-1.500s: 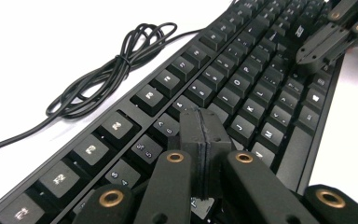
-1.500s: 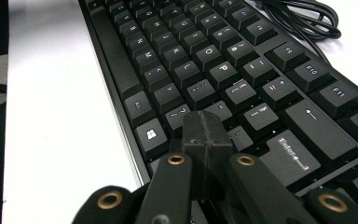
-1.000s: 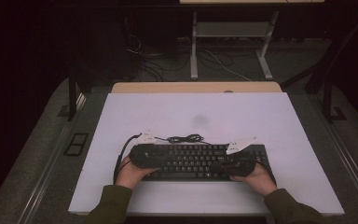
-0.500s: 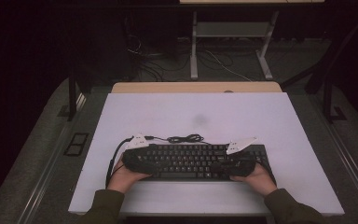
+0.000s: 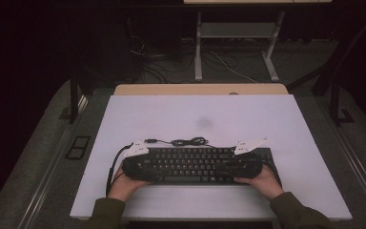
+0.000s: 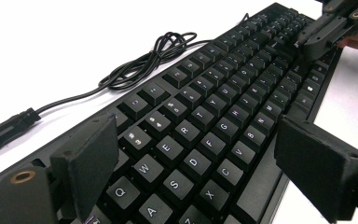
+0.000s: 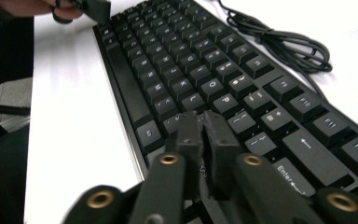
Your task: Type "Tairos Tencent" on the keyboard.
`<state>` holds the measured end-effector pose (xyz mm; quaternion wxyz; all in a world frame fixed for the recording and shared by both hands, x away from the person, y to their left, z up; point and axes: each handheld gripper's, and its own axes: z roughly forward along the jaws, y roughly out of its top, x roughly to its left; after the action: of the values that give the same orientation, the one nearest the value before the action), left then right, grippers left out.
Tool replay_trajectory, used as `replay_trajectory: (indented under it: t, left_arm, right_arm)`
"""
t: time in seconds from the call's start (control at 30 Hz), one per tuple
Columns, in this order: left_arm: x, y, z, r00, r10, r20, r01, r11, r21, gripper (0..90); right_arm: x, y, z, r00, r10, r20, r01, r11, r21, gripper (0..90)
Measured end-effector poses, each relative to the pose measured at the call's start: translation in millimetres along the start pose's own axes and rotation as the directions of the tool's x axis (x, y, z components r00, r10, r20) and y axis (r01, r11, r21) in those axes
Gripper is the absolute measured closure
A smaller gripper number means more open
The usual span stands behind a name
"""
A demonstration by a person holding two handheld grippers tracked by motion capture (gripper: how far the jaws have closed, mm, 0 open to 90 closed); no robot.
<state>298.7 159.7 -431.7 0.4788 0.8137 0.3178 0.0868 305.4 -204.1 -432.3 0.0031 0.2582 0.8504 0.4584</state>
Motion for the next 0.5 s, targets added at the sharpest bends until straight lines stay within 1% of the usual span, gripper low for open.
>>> replay_trajectory:
  t: [0.03, 0.07, 0.13, 0.2, 0.27, 0.43, 0.47, 0.5]
  left_arm:
    - [-0.7, 0.0, 0.3, 1.0000, 0.002, 0.000, -0.002, 1.0000, 0.000, 12.7]
    - [-1.5, 0.0, 0.8, 1.0000, 0.004, 0.003, -0.004, 1.0000, -0.001, 12.8]
    - [-2.9, -0.2, 1.8, 1.0000, 0.009, 0.004, -0.009, 1.0000, 0.003, 12.8]
    - [-3.6, -0.4, 2.5, 0.9998, 0.021, 0.006, -0.021, 0.9998, 0.006, 12.9]
    - [-4.7, -0.1, 2.9, 0.9998, 0.021, 0.005, -0.021, 0.9998, 0.005, 13.0]
    - [-5.2, -0.6, 2.6, 0.9997, 0.024, 0.008, -0.024, 0.9997, 0.005, 13.3]
    - [-5.2, -0.6, 2.6, 0.9997, 0.024, 0.008, -0.024, 0.9997, 0.005, 13.4]
    - [-5.0, -0.4, 2.1, 0.9997, 0.025, 0.007, -0.025, 0.9997, 0.005, 13.5]
  right_arm:
    - [0.0, 0.0, 0.0, 1.0000, 0.000, 0.000, 0.000, 1.000, 0.000, 83.5]
    - [-0.1, 1.1, -0.2, 1.0000, 0.003, 0.007, -0.003, 1.000, -0.011, 77.9]
    - [-0.5, 2.1, -0.4, 0.9998, 0.011, 0.014, -0.011, 1.000, -0.020, 71.9]
    - [-1.7, 3.7, 0.1, 0.9996, 0.022, 0.016, -0.021, 0.999, -0.038, 64.4]
    - [-3.1, 6.8, 1.3, 0.9992, 0.034, 0.019, -0.033, 0.998, -0.053, 57.6]
    - [-4.7, 12.6, 4.6, 0.9984, 0.048, 0.030, -0.045, 0.995, -0.084, 45.1]
    - [-4.7, 12.6, 4.6, 0.9984, 0.048, 0.030, -0.045, 0.995, -0.084, 45.1]
    - [-5.3, 15.0, 6.3, 0.9981, 0.053, 0.031, -0.050, 0.994, -0.095, 39.9]
